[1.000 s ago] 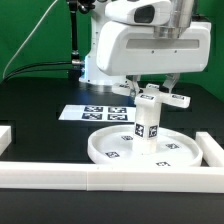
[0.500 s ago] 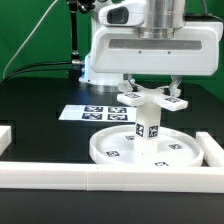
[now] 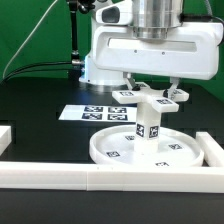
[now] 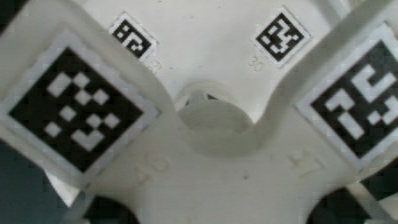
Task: Assemble round table
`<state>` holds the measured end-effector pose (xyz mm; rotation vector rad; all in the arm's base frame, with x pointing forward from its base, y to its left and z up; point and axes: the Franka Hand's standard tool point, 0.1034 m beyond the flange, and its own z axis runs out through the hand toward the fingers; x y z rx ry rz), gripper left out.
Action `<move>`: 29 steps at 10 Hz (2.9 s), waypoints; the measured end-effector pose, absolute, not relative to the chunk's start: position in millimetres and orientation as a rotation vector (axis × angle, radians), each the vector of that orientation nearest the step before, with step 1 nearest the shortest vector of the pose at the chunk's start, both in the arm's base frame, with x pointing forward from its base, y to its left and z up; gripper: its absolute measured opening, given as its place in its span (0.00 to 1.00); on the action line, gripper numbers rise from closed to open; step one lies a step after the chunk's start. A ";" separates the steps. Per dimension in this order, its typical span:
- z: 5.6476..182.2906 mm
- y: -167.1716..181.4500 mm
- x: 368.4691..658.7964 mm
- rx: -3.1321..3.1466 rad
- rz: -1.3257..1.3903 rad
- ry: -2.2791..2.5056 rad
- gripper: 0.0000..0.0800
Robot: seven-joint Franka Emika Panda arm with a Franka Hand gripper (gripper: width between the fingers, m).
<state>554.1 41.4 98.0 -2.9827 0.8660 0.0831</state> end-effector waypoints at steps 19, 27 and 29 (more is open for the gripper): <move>116.9 37.6 559.8 -2.225 0.083 2.005 0.81; 124.0 52.5 564.9 -2.873 0.028 0.904 0.81; 124.0 51.2 565.0 -2.947 0.010 0.642 0.81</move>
Offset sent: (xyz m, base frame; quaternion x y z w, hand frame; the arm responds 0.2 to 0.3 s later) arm -0.0125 -0.0008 -0.0051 0.0129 0.0051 0.2928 0.9561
